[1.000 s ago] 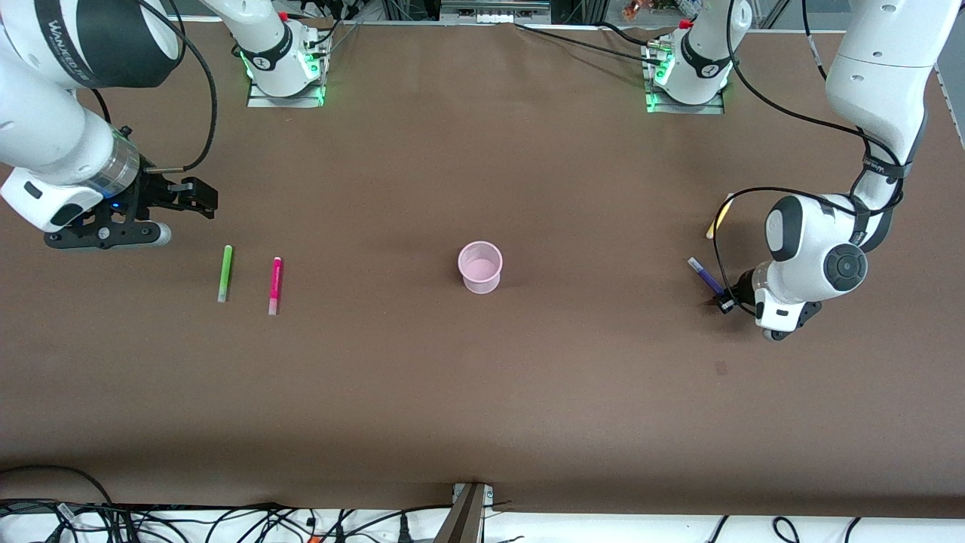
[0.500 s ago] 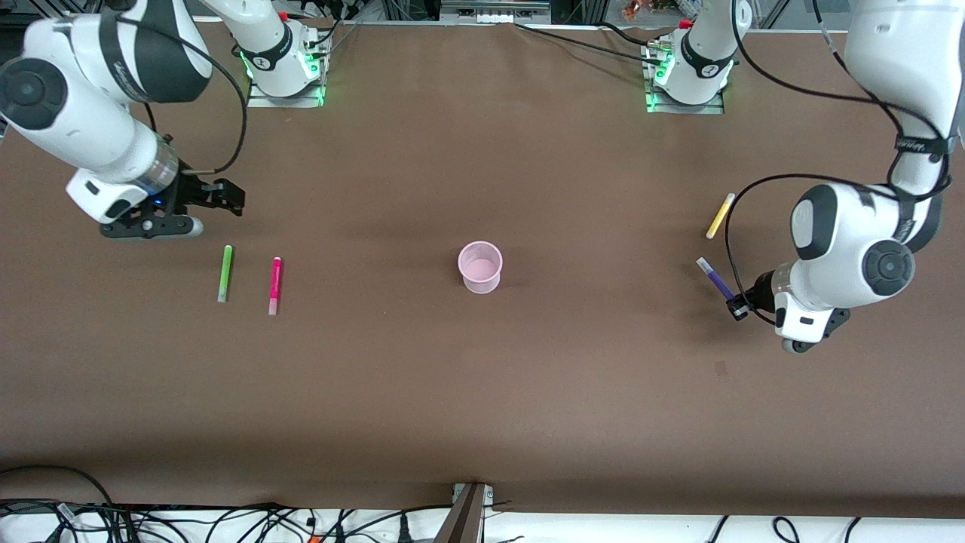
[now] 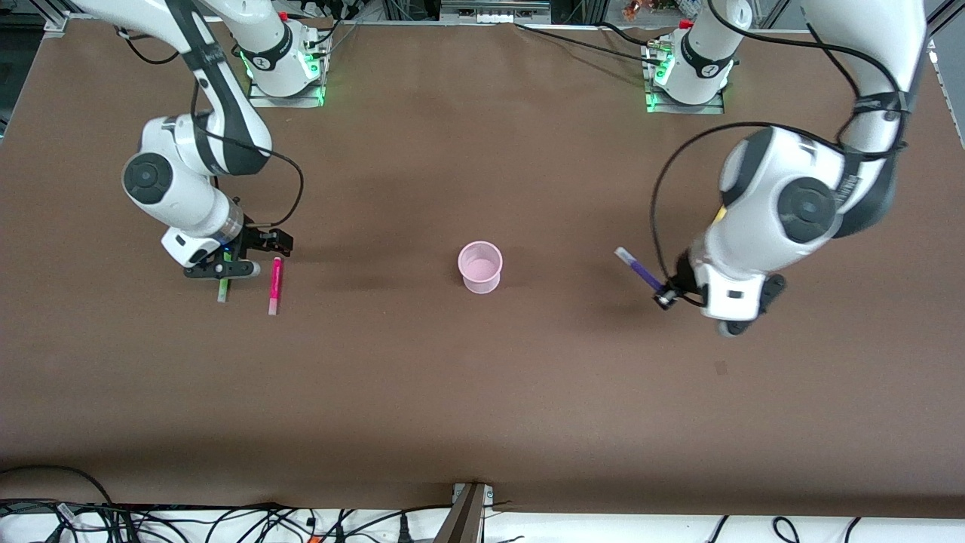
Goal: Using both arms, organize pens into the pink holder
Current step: 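Carry the blue marker over the pink cup with the left gripper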
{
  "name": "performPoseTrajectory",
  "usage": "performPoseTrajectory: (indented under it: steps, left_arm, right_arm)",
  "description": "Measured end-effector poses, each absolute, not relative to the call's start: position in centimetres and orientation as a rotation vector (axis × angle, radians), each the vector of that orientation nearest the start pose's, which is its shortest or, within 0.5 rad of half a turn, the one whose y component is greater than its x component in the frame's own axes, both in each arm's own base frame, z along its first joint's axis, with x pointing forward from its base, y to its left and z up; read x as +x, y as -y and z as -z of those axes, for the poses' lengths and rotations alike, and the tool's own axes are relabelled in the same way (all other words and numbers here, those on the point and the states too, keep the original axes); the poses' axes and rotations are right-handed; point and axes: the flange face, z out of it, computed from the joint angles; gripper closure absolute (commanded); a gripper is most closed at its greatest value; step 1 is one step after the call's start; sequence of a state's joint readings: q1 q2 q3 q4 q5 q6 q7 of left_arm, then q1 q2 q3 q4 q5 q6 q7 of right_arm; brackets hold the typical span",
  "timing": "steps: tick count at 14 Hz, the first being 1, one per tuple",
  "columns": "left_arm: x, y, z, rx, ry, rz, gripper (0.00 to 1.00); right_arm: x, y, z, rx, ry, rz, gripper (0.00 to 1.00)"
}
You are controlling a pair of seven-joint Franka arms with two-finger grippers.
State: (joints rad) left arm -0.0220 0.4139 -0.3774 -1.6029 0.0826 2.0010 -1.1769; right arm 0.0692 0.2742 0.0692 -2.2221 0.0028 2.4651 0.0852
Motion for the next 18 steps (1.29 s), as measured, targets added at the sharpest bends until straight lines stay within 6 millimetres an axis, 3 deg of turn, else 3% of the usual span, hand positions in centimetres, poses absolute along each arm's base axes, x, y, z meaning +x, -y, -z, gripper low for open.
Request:
performPoseTrajectory:
  steps: [3, 5, 9, 14, 18]
  left_arm:
    - [59.6, 31.5, -41.0, -2.902, 1.261, 0.045, 1.0]
    - [57.5, 36.5, -40.3, -2.87, 1.3, 0.179, 1.0]
    - [54.1, 43.9, -36.2, -2.787, 1.33, 0.429, 1.0]
    - [51.9, 49.9, -33.3, -2.767, 1.316, 0.655, 1.0]
    - [51.1, 51.1, -32.0, -2.749, 1.241, 0.776, 1.0]
  right_arm:
    - [54.5, -7.1, -22.5, -3.12, 0.059, -0.02, 0.05]
    - [54.6, -6.5, -21.6, -3.119, 0.041, -0.008, 0.05]
    - [54.7, -3.5, -19.6, -3.12, -0.004, -0.024, 0.09]
    - [54.5, -3.8, -18.7, -3.119, 0.001, -0.042, 0.13]
    - [54.5, -4.2, -18.7, -3.117, 0.001, -0.042, 0.14]
